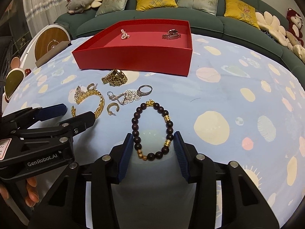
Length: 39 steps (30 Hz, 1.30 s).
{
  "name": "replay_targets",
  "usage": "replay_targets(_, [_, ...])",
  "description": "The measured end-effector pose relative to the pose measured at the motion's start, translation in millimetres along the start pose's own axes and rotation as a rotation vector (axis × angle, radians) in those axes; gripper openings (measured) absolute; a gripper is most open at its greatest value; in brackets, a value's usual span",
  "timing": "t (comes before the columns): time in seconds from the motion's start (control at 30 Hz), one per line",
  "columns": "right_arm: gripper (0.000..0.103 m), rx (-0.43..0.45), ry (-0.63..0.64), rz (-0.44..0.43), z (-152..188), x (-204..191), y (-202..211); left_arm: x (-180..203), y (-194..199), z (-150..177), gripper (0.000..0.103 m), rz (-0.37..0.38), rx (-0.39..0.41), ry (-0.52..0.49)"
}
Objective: Organize jewelry
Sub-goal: 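Lower the right gripper onto the black bead bracelet and close it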
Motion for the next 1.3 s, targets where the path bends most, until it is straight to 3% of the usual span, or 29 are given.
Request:
replay_targets(0.13, [0.031,-0.005,-0.020,-0.008,-1,6,1,2,-1,2,0.071,-0.026,0.001,-0.036])
replay_targets(0.37, [0.031,-0.008,-0.028,-0.013,-1,7,1,-12,1,5,0.066,-0.092,-0.008,-0.042])
replay_targets(0.53, [0.024,-0.011,-0.033,-0.016,-2,6,1,-26,4,4,0.053,-0.108,-0.003,-0.017])
replay_targets(0.7, [0.021,-0.016,-0.028,-0.021,-3,2,-1,-29,5,3,0.054,-0.062,0.002,0.032])
replay_targets(0.8, [0.021,-0.019,-0.041,-0.028,-4,2,-1,-29,5,0,0.063,-0.028,-0.007,0.080])
replay_targets(0.9, [0.022,-0.022,-0.052,-0.033,-6,2,-1,-26,3,-3,0.066,-0.022,-0.008,0.114])
replay_targets(1.17, [0.022,-0.018,-0.053,-0.030,-8,1,-3,-17,-7,-10,0.068,-0.110,0.025,0.101])
replay_targets(1.23, [0.022,-0.016,-0.055,-0.028,-9,1,-3,-15,-9,-11,0.064,-0.126,0.031,0.088])
replay_targets(1.3, [0.022,-0.015,-0.052,-0.027,-9,1,-3,-14,-8,-11,0.051,-0.133,0.041,0.073])
Point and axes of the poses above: each gripper's, at about its wrist camera, not at the fingertips, and y roughly against the way its jaws point, x to its right, z to its underside, the point moved 1 cm from there along -y, roughly the way its jaws point, and after that the axes turned 1 degree about -z, right-handed, at the moved point
